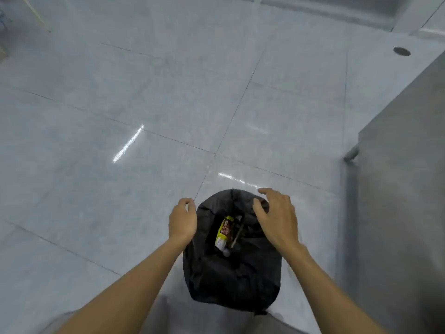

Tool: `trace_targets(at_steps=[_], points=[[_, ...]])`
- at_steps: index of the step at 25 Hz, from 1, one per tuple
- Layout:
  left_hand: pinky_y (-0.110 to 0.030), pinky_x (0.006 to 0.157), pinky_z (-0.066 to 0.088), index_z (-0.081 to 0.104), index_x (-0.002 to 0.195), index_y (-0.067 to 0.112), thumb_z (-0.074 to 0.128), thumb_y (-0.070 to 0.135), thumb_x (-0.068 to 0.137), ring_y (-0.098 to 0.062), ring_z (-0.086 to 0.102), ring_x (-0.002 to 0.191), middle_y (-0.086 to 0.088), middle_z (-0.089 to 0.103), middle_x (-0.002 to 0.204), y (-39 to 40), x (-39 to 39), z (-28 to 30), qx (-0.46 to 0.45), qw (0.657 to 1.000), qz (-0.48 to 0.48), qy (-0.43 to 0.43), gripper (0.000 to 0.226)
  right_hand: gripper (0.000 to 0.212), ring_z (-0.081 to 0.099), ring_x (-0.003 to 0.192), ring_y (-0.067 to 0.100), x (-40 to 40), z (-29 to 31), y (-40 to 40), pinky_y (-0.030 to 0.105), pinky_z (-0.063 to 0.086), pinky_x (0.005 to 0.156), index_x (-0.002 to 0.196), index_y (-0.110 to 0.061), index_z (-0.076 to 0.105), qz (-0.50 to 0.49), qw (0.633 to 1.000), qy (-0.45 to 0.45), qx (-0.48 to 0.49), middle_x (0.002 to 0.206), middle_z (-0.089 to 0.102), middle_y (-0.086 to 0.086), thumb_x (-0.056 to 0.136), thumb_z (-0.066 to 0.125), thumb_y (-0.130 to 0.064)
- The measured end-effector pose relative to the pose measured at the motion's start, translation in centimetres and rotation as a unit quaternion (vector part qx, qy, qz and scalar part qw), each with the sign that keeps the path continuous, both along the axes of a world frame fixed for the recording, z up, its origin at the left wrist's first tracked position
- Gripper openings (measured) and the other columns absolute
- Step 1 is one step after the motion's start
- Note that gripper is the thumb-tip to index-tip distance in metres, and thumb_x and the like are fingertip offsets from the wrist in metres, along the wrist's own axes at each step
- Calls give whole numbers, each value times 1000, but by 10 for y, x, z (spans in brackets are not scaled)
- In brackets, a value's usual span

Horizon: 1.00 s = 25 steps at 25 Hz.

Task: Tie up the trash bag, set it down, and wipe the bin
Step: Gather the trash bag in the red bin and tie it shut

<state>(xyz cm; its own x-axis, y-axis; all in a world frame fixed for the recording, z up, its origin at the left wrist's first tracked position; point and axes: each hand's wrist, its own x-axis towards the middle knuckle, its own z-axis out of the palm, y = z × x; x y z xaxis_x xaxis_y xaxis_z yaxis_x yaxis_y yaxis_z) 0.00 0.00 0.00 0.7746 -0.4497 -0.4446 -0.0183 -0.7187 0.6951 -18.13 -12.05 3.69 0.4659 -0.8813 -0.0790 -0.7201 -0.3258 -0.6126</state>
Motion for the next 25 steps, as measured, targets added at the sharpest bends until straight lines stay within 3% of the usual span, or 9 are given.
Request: trace_targets(at_steps=[3,7,10,12,15,19,21,25], points=[[-38,100,38,49,136,10,30,36,105,-34,50,125,-15,53,139,5,5,-51,38,999,16,18,44,37,48,124,24,-2,-38,-9,42,42,103,131,-22,56,32,998,35,-40,133,62,1,100,51,-41],[-43,117,27,25,153,8,15,55,103,-34,35,143,-15,32,158,27,4,-77,65,976,10,206,70,48,51,125,28,-3,-33,-10,45,43,102,135,-24,52,51,998,31,3,138,59,3,100,40,-55],[-41,113,35,39,147,3,22,57,102,-34,45,136,-14,45,150,40,8,-71,18,959,19,283,72,51,53,124,29,-13,-19,-1,47,44,100,135,-24,51,88,994,68,-9,138,59,3,101,36,-58],[-38,106,44,59,130,3,41,47,101,-33,57,121,-17,59,136,43,7,-60,-16,976,43,213,56,51,55,121,29,-20,-12,8,47,46,98,134,-22,51,123,987,98,-15,135,61,4,101,36,-58],[-32,90,48,68,104,16,55,29,98,-27,60,101,-10,68,117,36,8,-35,-31,999,16,1,19,48,57,115,28,-24,-4,12,48,49,95,130,-21,52,148,982,117,-8,129,63,4,102,37,-57],[-31,77,44,71,103,27,52,29,99,-24,62,100,-2,60,113,17,3,25,-43,977,-52,-203,19,48,55,119,29,-23,3,10,47,48,97,136,-20,47,176,975,139,-3,134,60,6,102,41,-53],[-30,75,40,70,101,31,51,32,100,-19,57,94,2,55,109,6,-7,49,-65,969,-68,-230,18,49,53,124,31,-22,8,7,47,47,99,141,-20,43,184,971,150,-3,137,58,8,102,44,-49],[-35,81,48,69,89,31,57,27,96,-20,61,91,2,65,100,-6,-28,73,-169,977,-29,-131,15,60,48,130,33,-8,20,-3,47,47,100,151,-21,30,178,978,112,0,142,52,12,100,51,-45]])
